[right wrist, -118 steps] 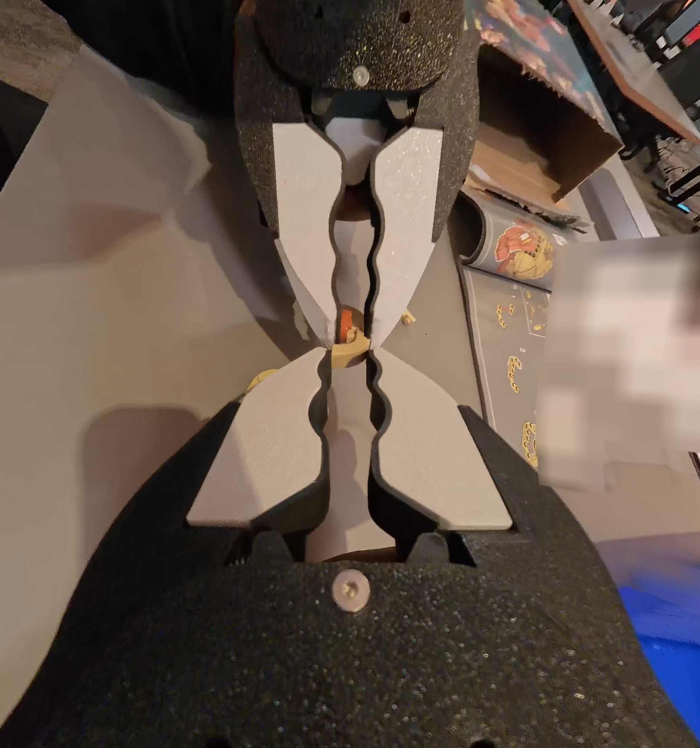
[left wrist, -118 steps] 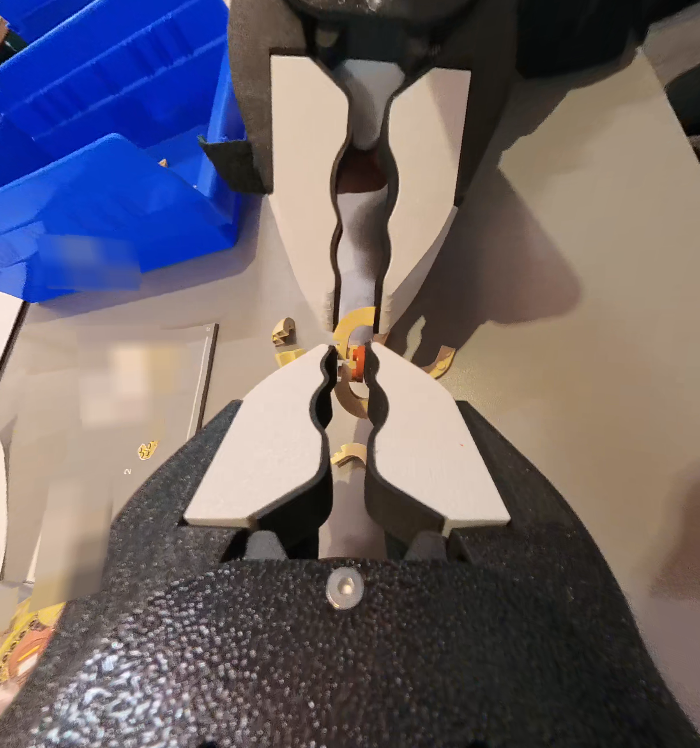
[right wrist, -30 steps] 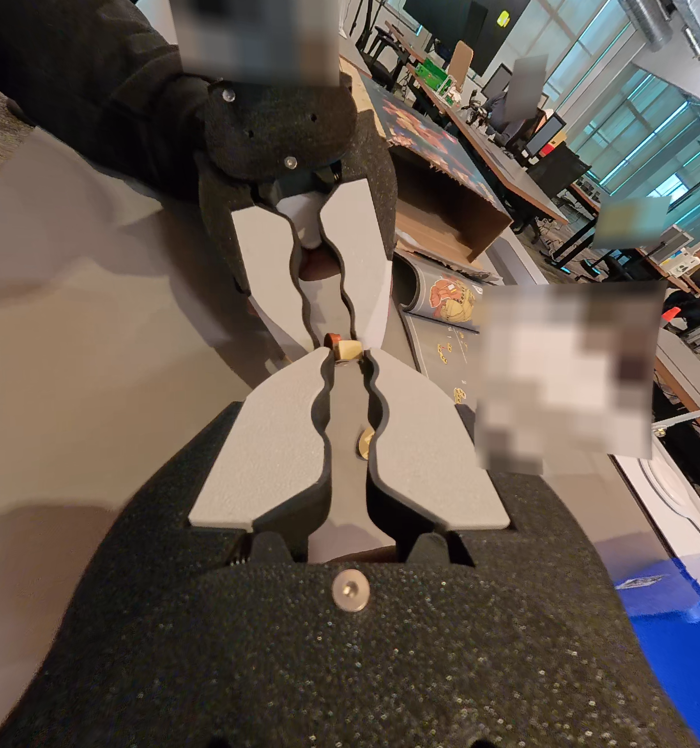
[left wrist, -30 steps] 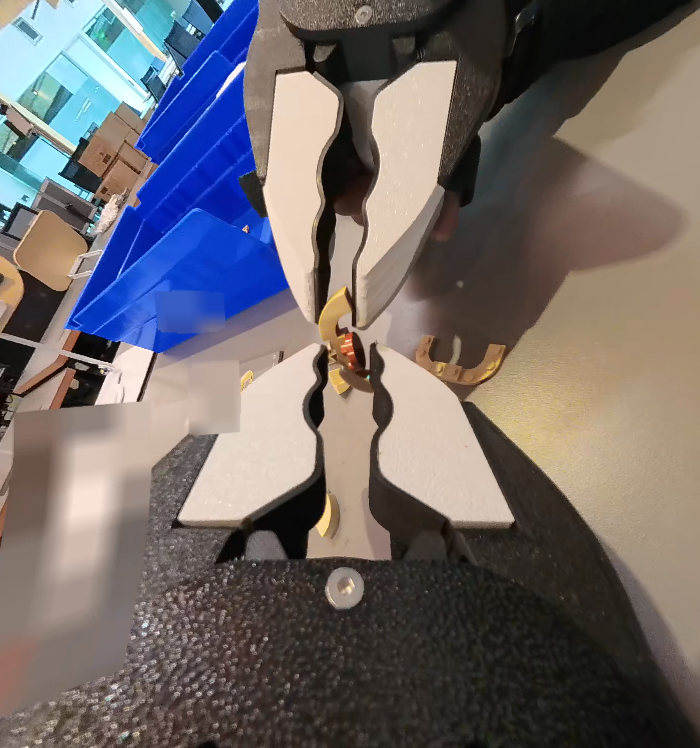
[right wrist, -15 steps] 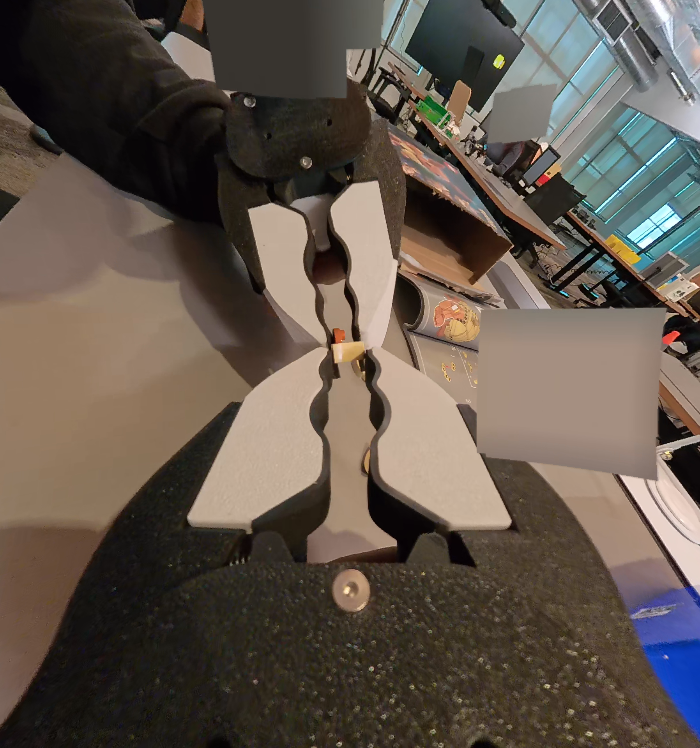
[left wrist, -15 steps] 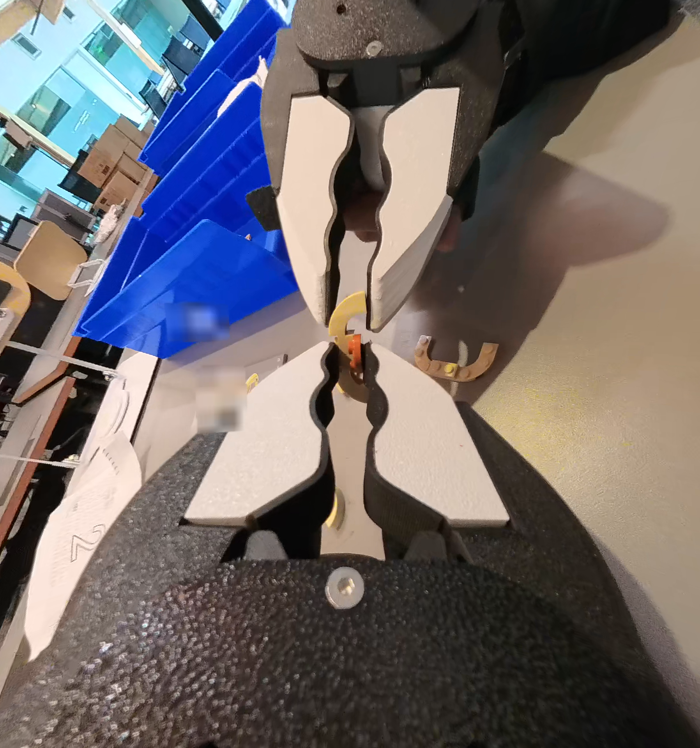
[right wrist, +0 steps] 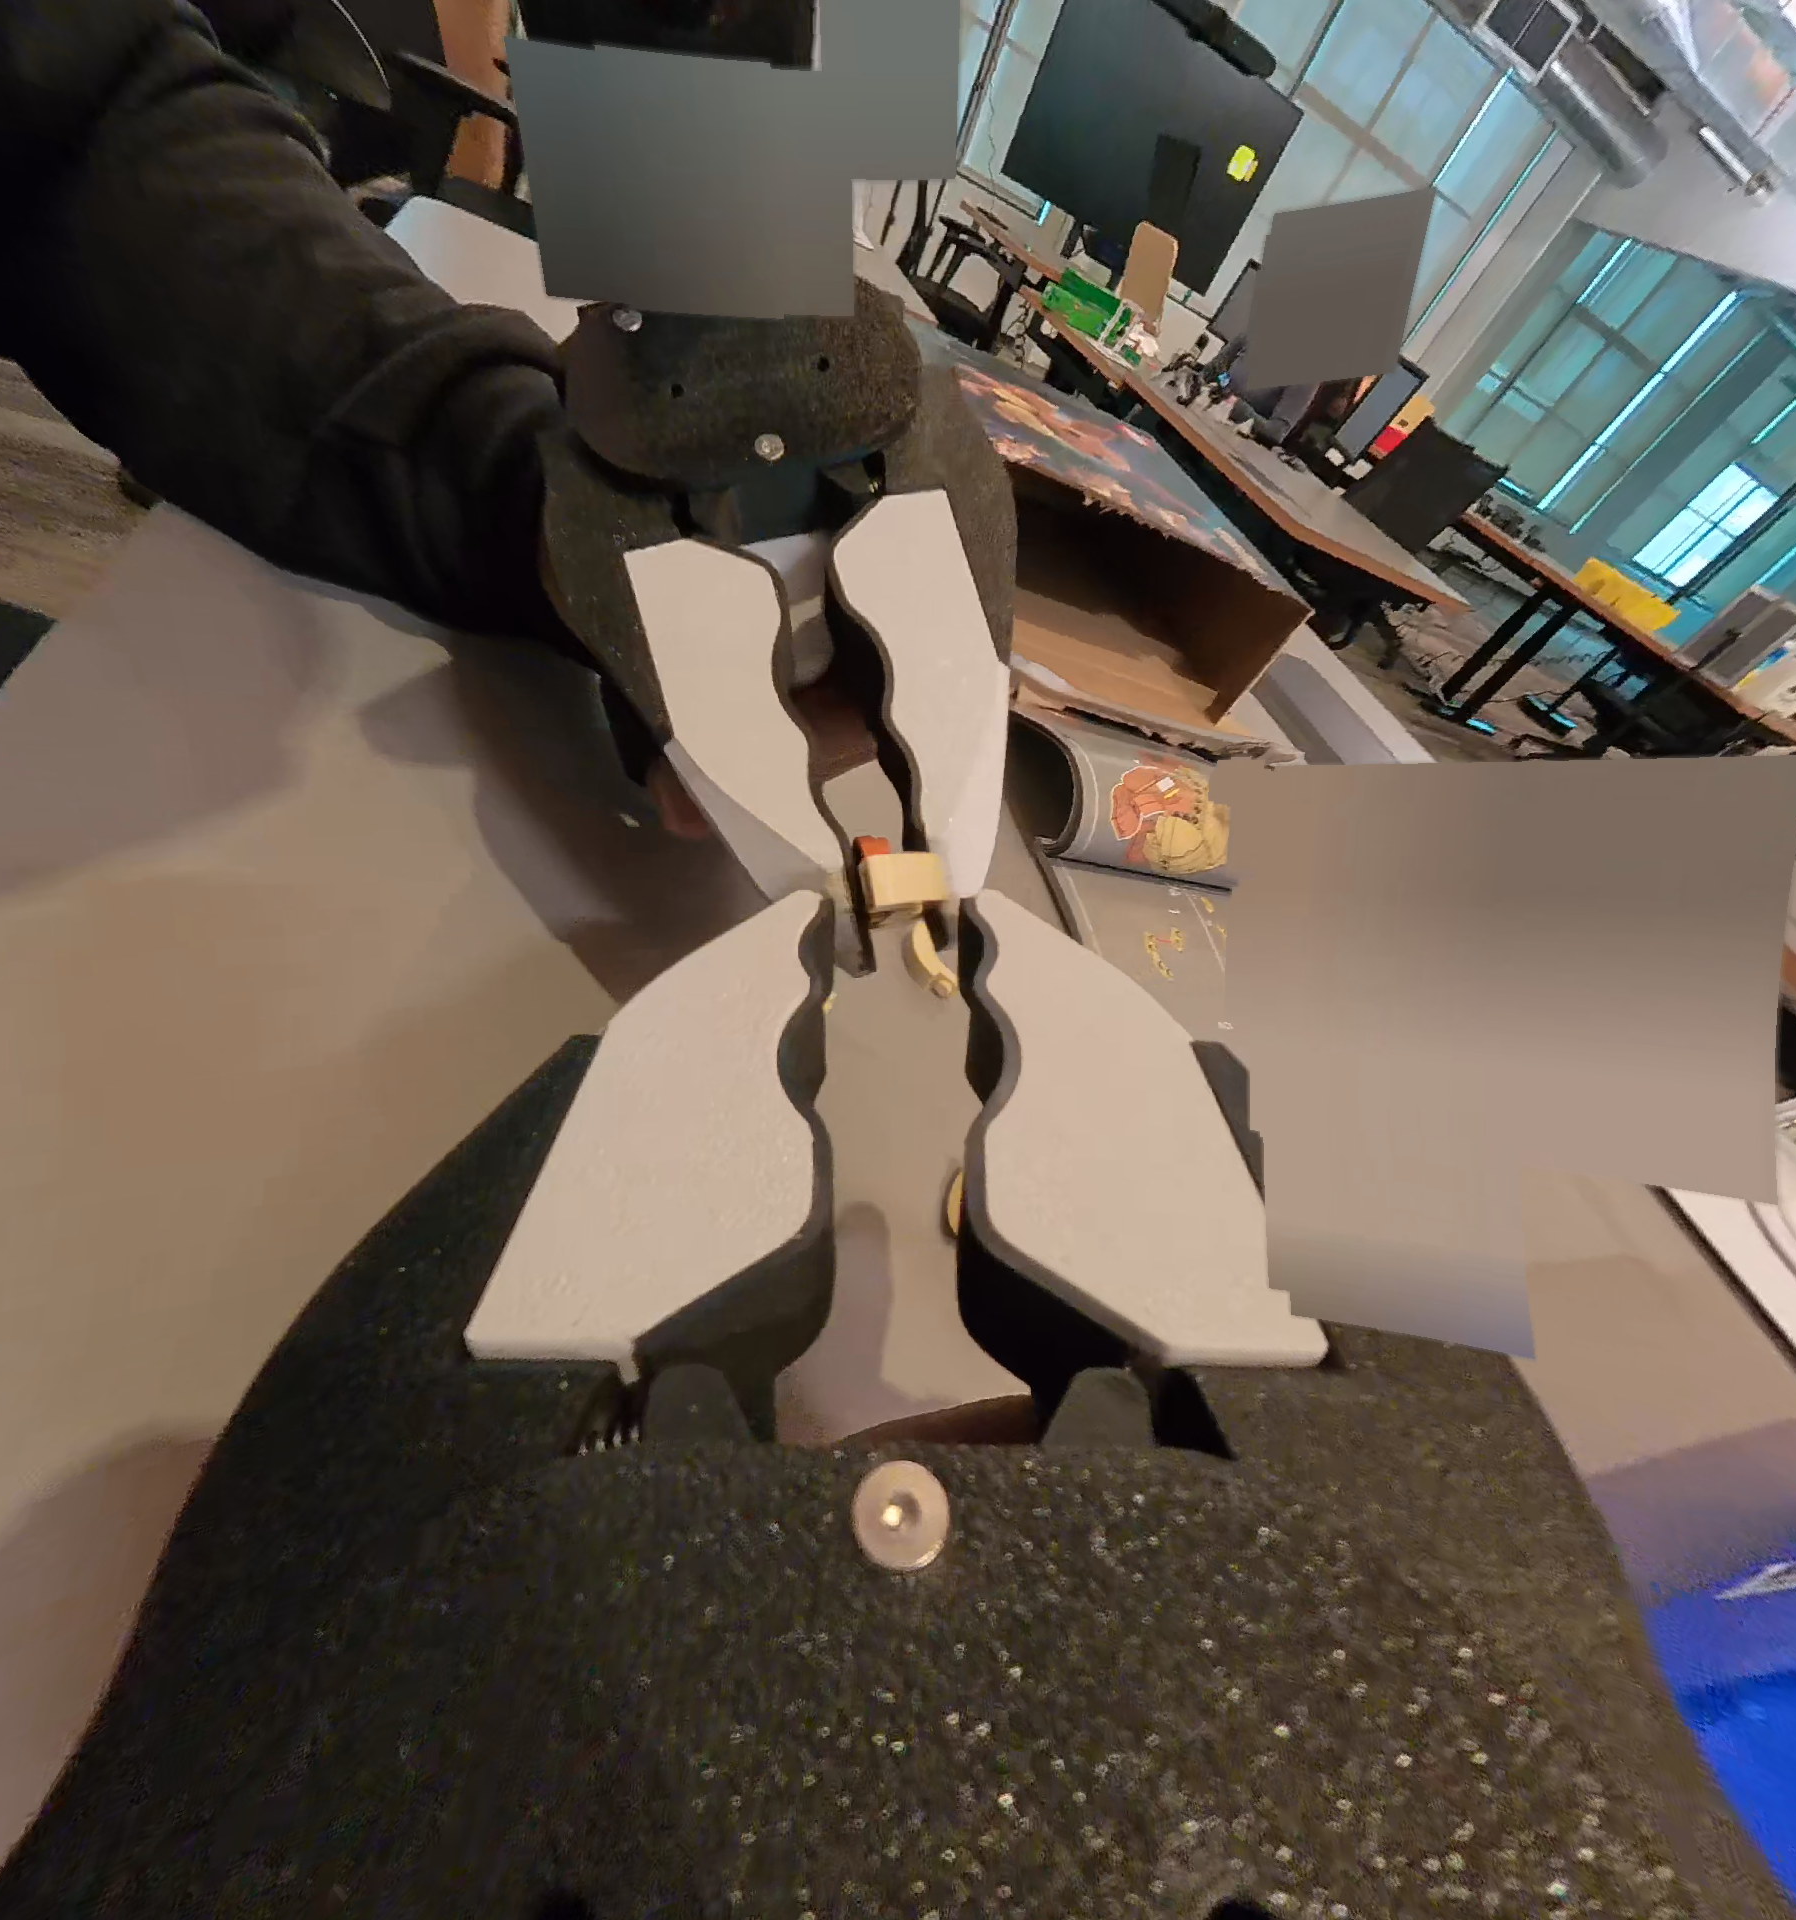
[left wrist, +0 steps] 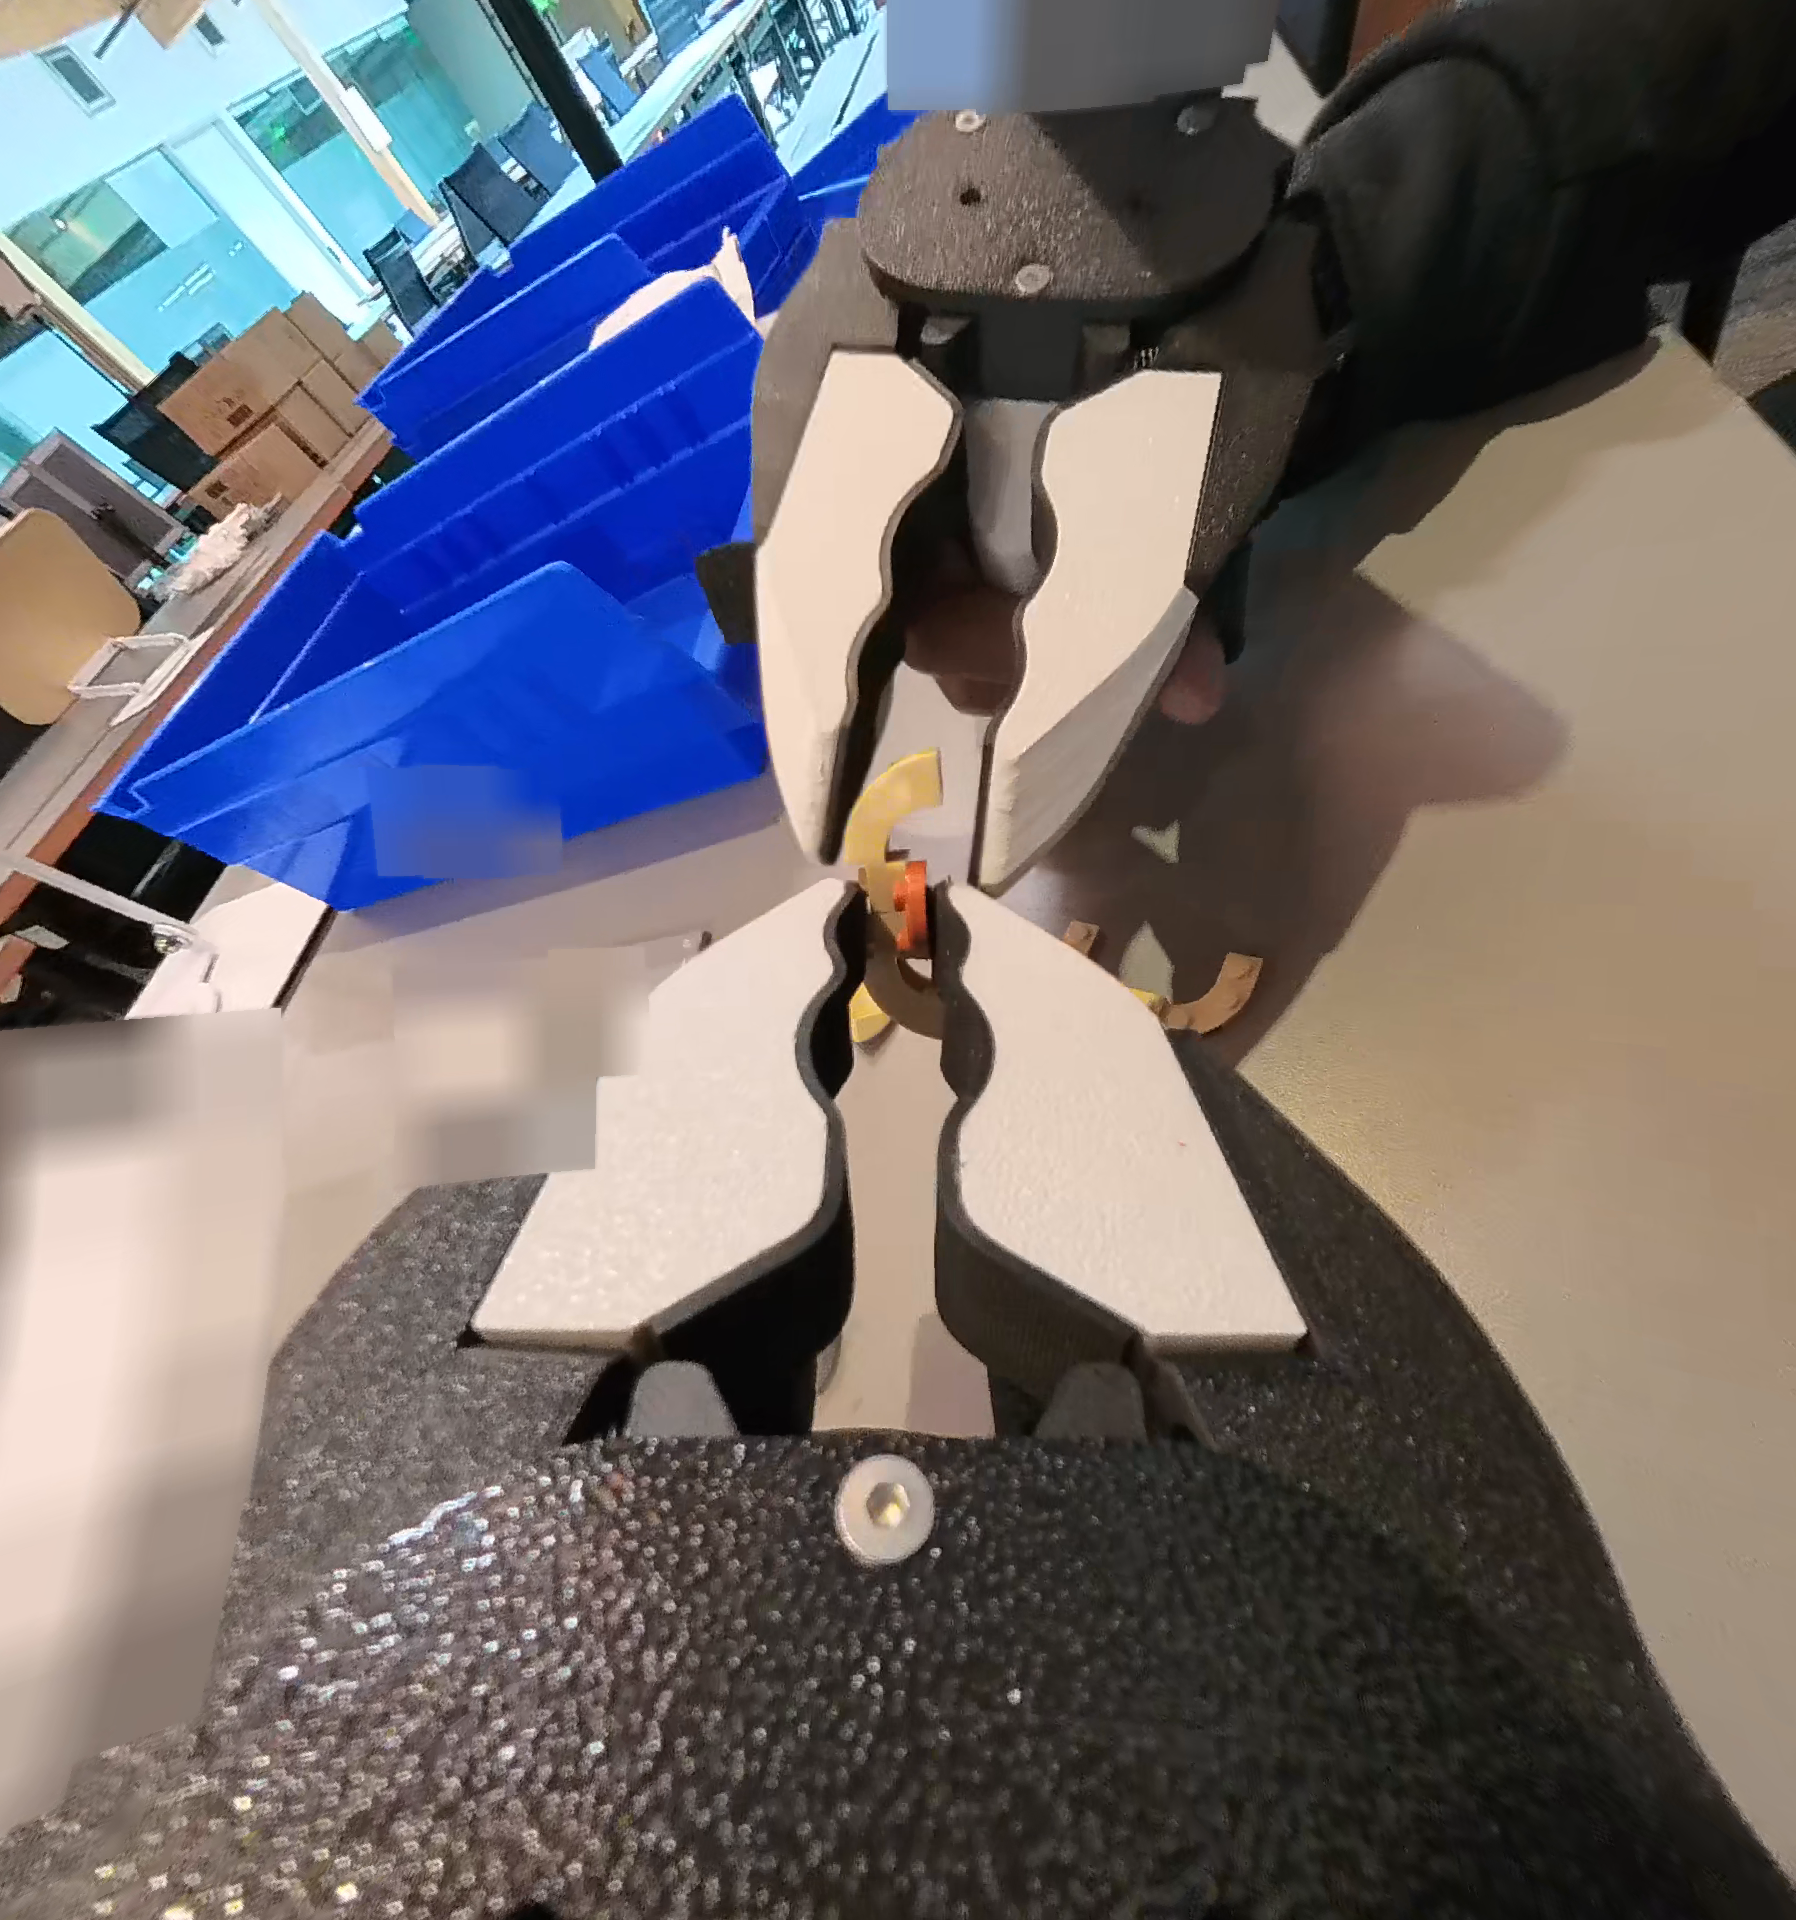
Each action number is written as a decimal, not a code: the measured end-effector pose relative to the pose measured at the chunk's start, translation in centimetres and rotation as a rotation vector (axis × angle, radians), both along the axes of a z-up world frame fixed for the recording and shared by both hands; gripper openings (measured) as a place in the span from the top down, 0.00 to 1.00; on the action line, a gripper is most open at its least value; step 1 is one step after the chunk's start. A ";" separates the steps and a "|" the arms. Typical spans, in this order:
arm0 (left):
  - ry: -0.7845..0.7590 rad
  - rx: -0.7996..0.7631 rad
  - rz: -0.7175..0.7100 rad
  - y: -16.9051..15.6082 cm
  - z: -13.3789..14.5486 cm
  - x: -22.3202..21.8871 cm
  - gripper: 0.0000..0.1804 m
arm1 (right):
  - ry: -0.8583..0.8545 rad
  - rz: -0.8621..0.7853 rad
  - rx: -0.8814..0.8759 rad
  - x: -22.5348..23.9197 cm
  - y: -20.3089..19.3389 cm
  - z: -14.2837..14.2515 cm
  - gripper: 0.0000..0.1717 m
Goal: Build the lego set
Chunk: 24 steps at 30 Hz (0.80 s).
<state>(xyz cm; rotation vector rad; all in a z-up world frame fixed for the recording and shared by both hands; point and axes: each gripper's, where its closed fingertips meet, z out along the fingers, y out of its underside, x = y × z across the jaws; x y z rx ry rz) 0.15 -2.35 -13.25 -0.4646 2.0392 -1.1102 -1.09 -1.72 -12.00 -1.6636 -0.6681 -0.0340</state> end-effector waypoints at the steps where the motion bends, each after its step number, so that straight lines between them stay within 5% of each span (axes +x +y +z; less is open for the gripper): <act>1: -0.006 0.010 -0.002 0.0 0.0 0.0 0.94 | 0.006 0.010 -0.004 -0.1 -0.1 -0.1 0.88; 14: -0.047 0.082 0.006 0.0 -0.2 0.1 0.94 | -0.038 0.004 -0.031 0.3 -0.3 -0.1 0.88; 24: 0.127 0.317 0.006 0.9 -3.5 -0.6 0.93 | -0.110 0.099 -0.458 0.4 -2.9 -5.9 0.82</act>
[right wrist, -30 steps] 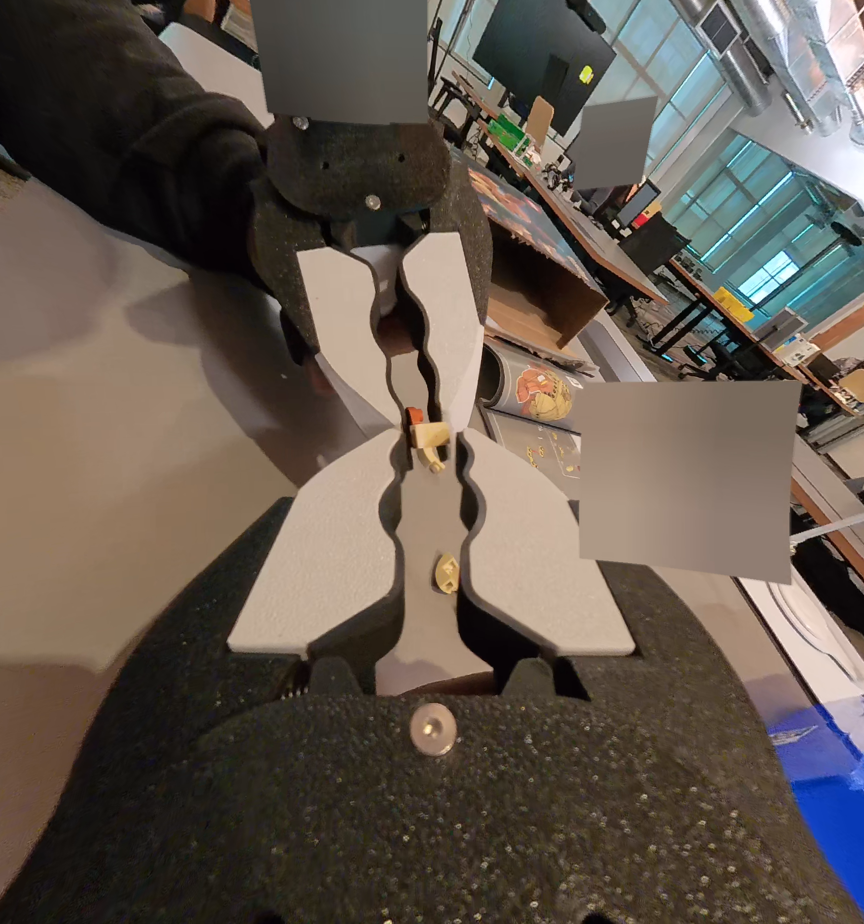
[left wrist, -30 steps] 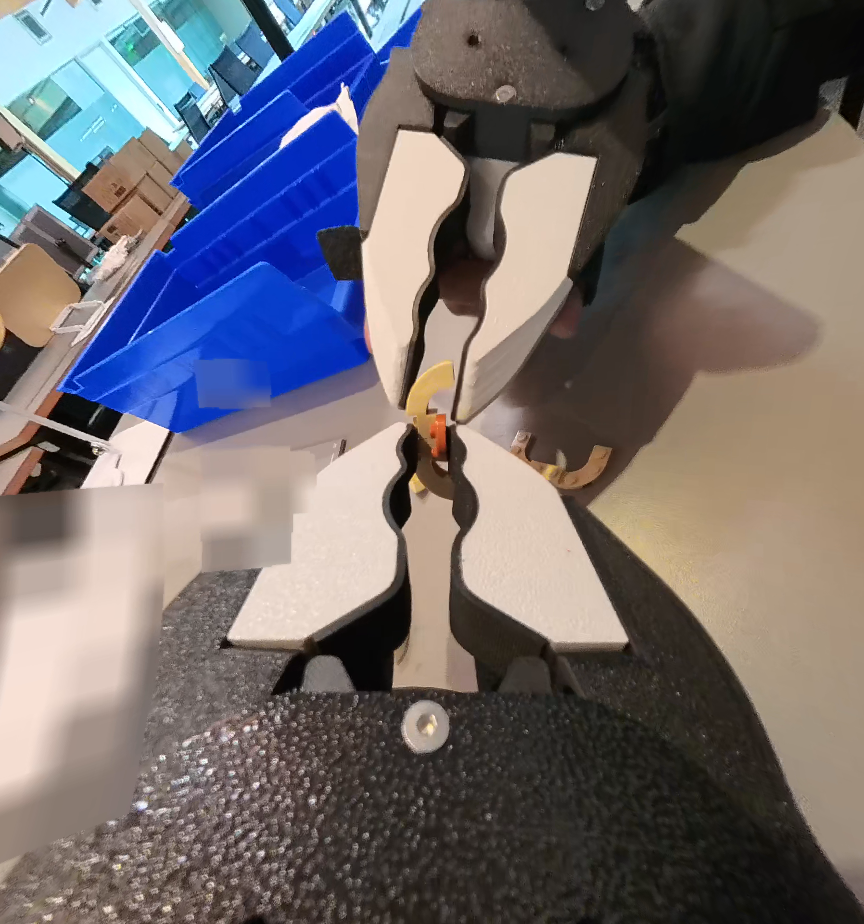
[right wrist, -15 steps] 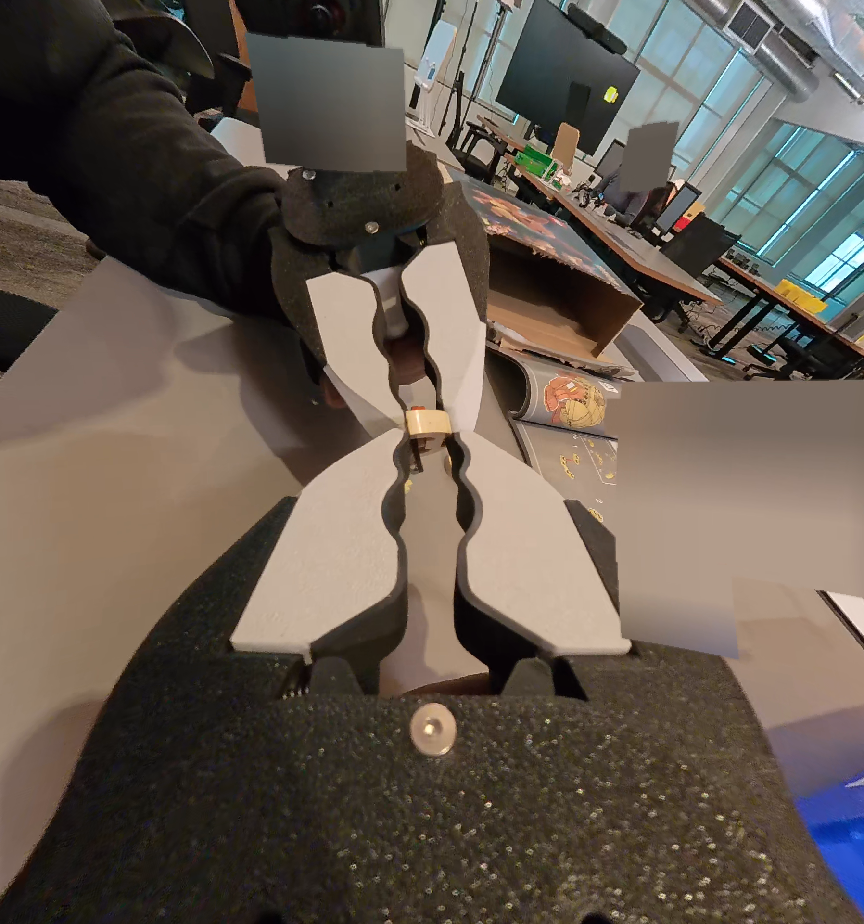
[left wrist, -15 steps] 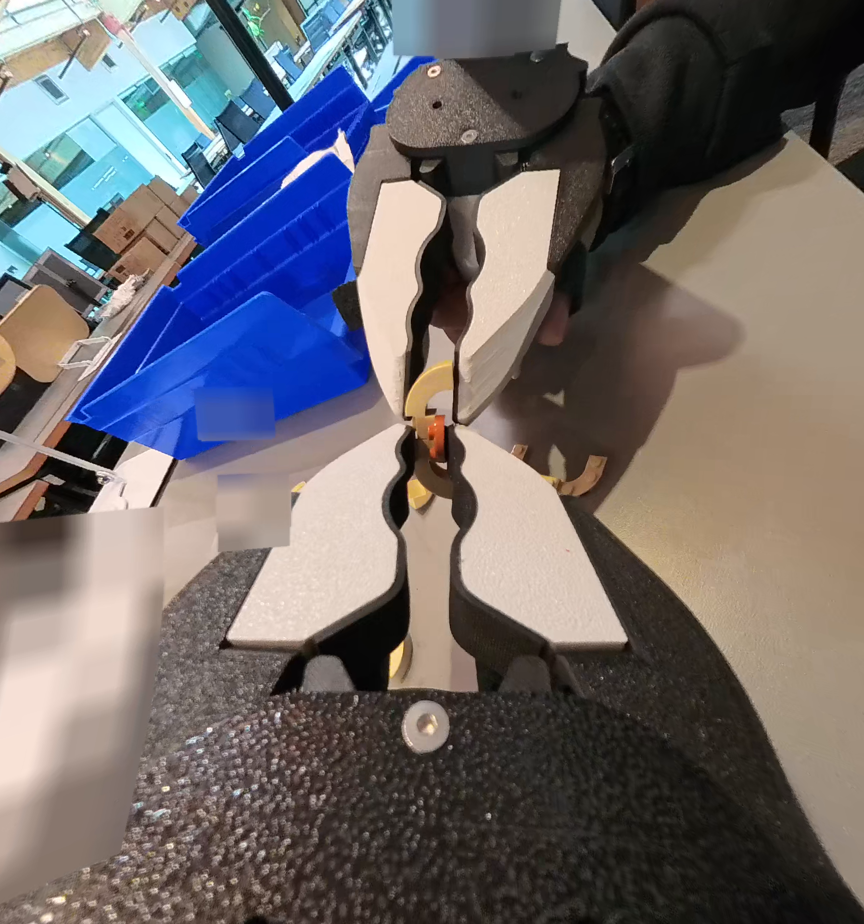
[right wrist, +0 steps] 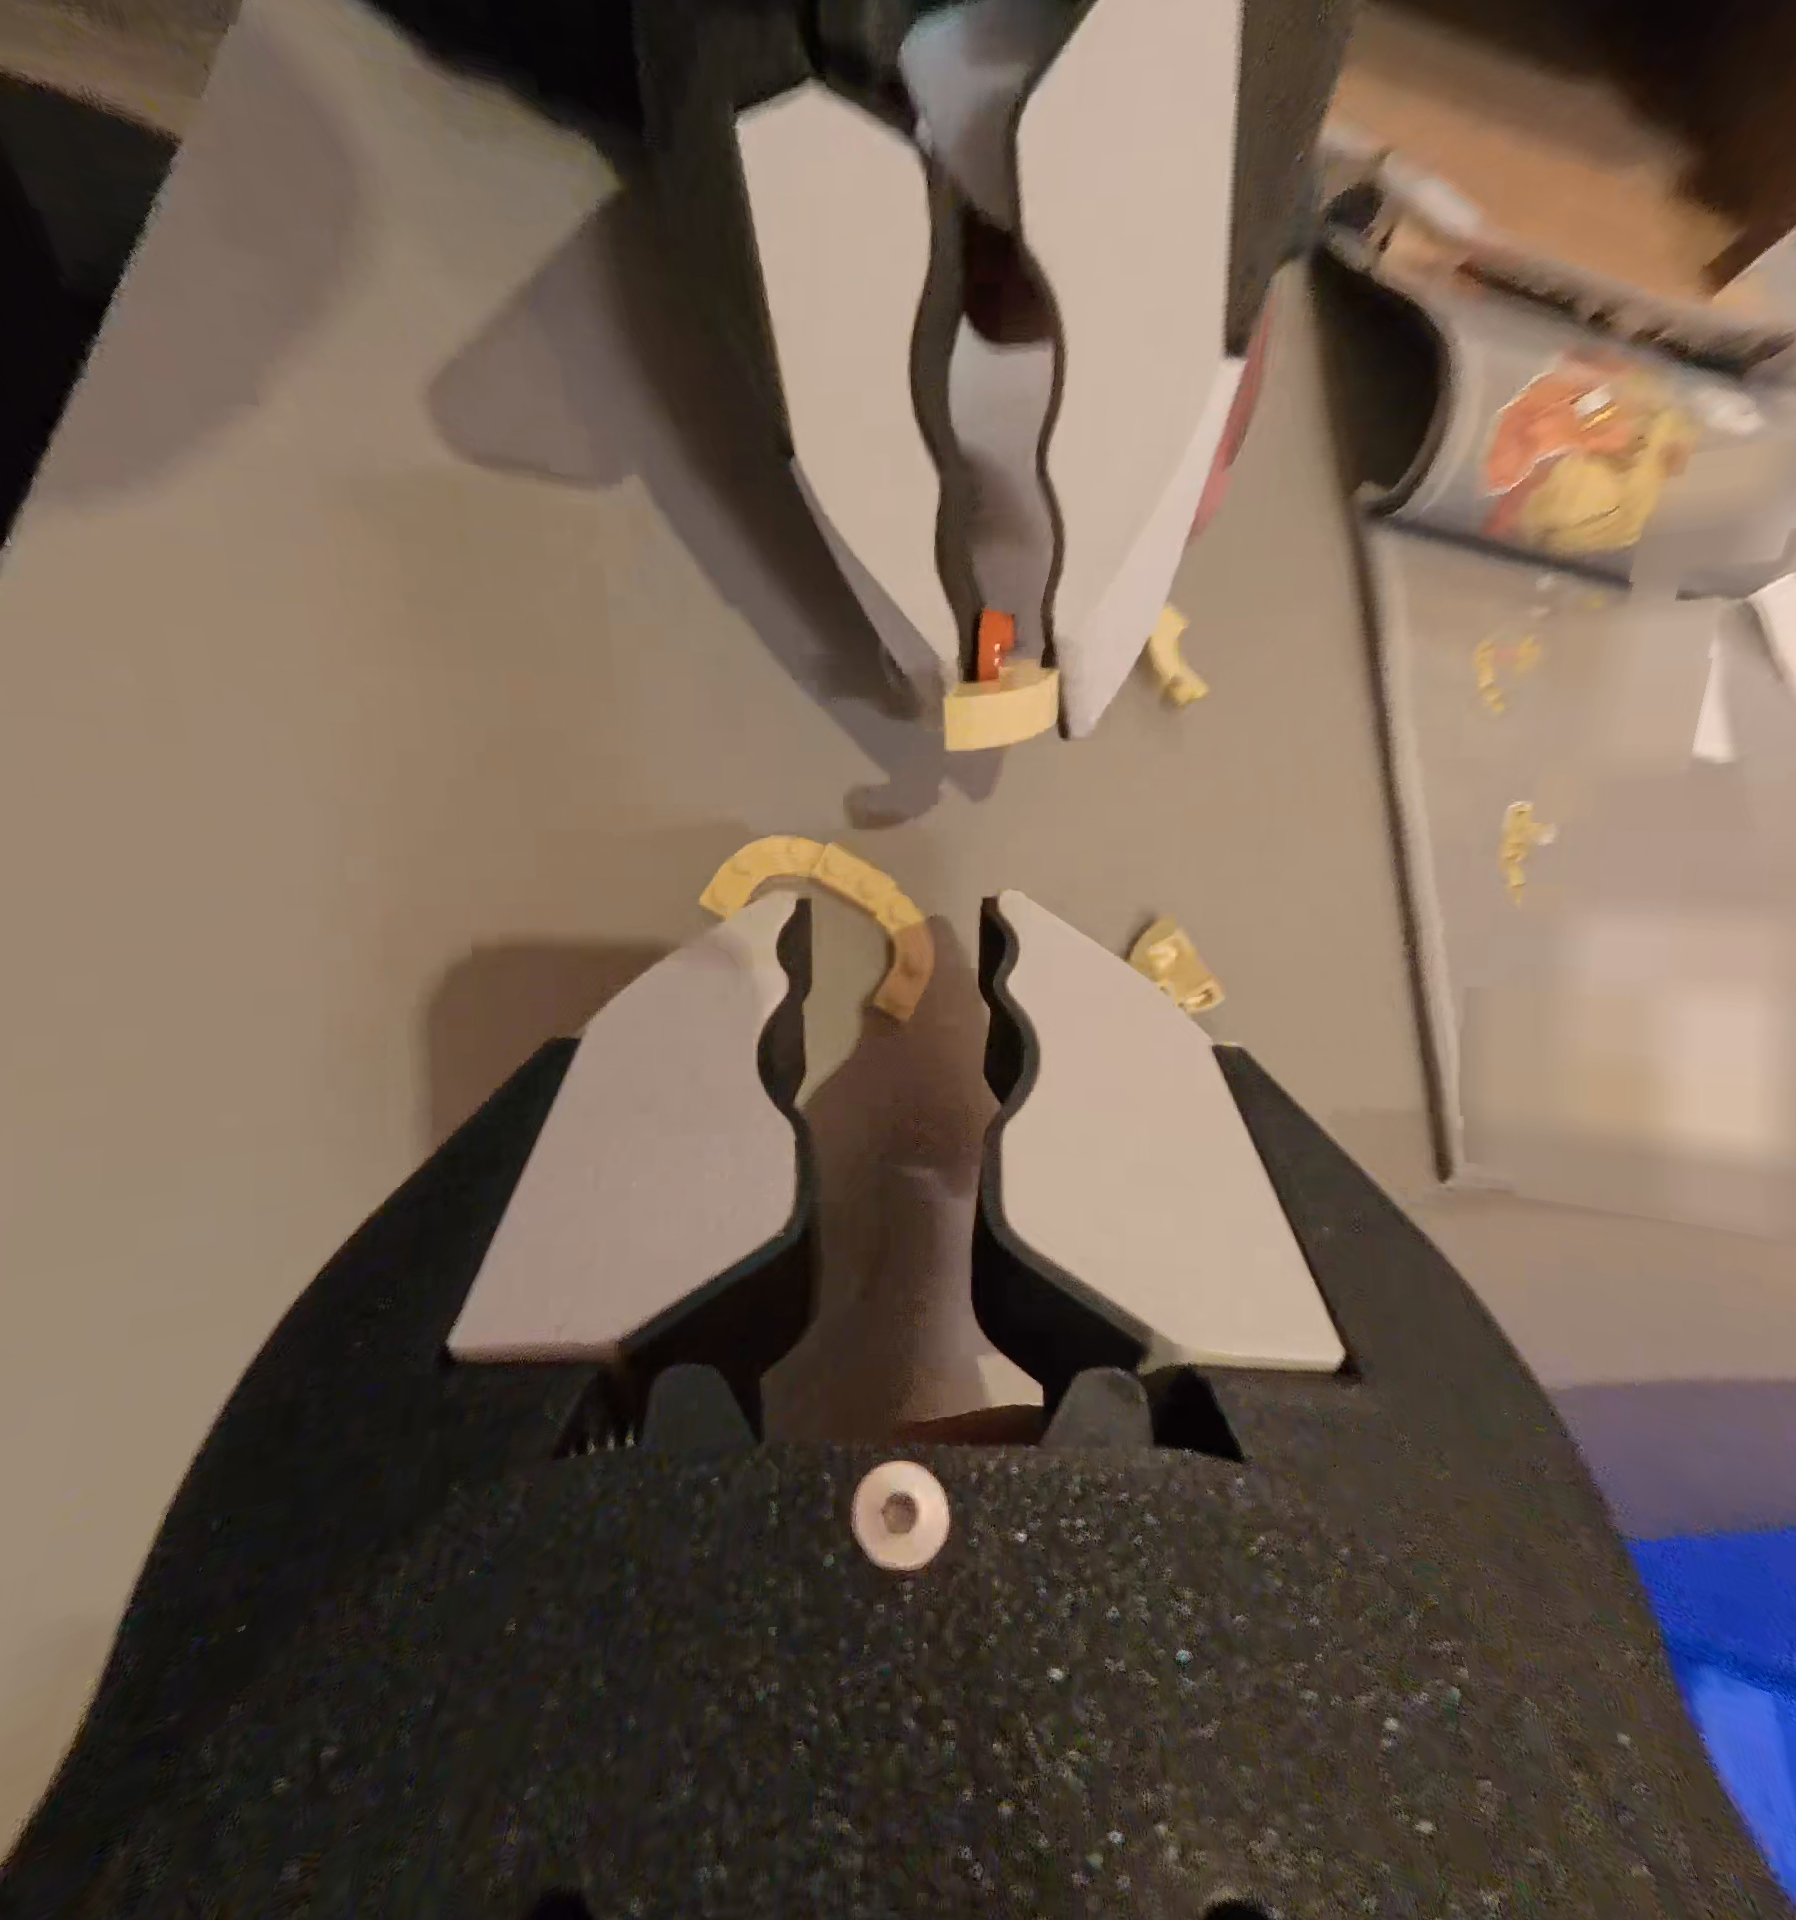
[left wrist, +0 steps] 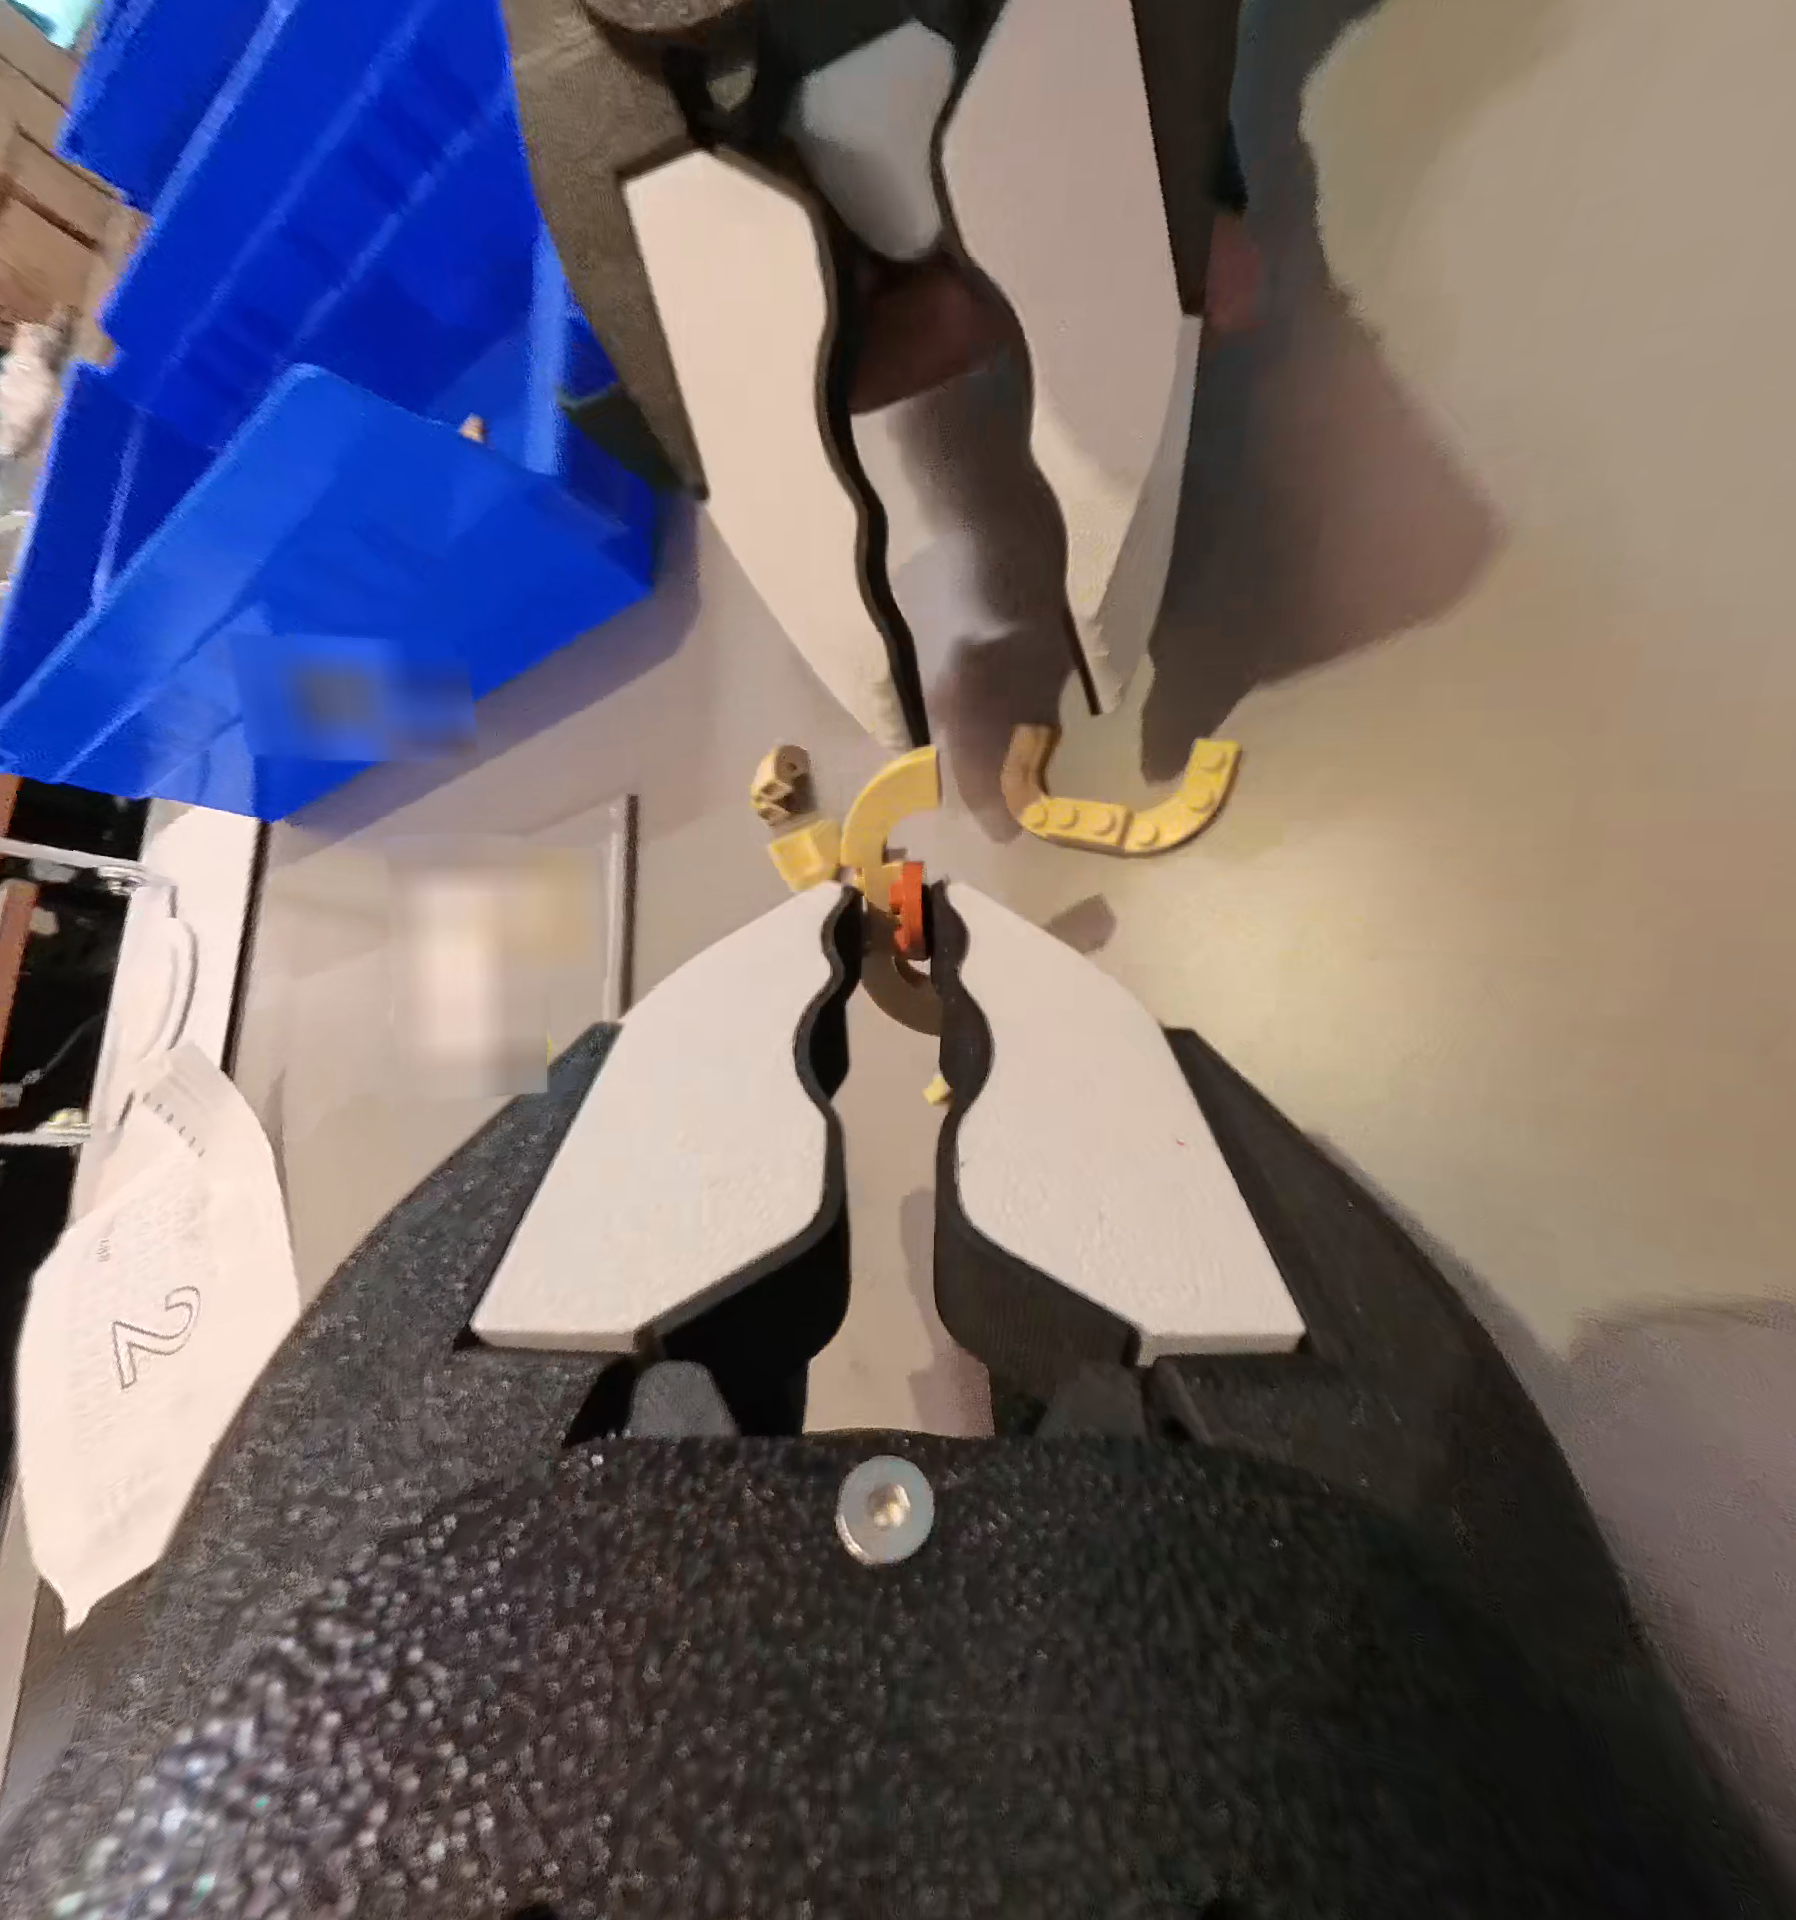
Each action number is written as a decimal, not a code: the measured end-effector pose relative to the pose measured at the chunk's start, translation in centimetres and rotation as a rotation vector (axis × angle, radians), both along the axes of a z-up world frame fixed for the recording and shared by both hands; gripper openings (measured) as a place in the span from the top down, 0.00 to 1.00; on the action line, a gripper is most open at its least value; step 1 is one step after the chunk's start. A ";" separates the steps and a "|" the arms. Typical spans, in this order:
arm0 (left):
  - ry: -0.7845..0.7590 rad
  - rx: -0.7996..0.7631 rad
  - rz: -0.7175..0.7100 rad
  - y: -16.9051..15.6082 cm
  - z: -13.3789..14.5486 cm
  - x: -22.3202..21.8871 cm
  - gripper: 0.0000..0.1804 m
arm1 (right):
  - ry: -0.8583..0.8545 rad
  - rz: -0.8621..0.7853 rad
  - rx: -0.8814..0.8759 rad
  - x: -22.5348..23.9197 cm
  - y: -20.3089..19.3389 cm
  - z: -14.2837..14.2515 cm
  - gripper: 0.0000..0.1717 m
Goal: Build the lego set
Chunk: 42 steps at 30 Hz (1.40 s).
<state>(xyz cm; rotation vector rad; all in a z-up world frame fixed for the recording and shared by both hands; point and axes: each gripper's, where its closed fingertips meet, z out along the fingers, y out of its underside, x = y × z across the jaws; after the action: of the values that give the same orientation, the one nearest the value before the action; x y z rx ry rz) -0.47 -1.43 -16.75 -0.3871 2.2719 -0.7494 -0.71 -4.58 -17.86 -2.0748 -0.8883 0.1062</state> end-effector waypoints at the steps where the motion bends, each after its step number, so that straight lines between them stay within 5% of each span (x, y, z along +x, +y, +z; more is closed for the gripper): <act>1: 0.009 0.027 -0.003 -0.1 -0.4 -0.1 0.93 | -0.027 -0.006 -0.031 0.1 -0.1 -0.7 0.82; 7: -0.073 0.175 0.014 0.0 -0.2 0.0 0.93 | -0.053 -0.061 -0.093 0.0 0.3 -1.8 0.86; 13: -0.154 0.272 0.033 0.1 0.3 0.4 0.93 | -0.053 -0.149 -0.106 0.4 0.9 -2.0 1.00; 22: -0.130 0.203 0.054 0.6 -0.2 0.7 0.93 | 0.007 -0.063 -0.087 -0.1 0.9 -1.7 0.81; 29: -0.144 0.205 0.070 0.8 -0.3 1.0 0.93 | 0.077 -0.126 -0.185 -0.8 1.6 -2.2 0.90; 34: -0.159 0.184 0.092 1.2 0.1 1.3 0.93 | 0.075 -0.368 -0.139 1.2 3.2 -2.0 0.90; 42: -0.158 0.152 0.119 1.3 0.2 1.6 0.93 | 0.187 -0.234 -0.021 2.4 2.1 0.6 0.83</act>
<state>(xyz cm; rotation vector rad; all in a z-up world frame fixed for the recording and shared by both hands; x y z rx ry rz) 1.12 -0.13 -16.52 -0.3736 2.1205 -0.5243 1.64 -2.51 -17.30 -2.1320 -0.5305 0.1806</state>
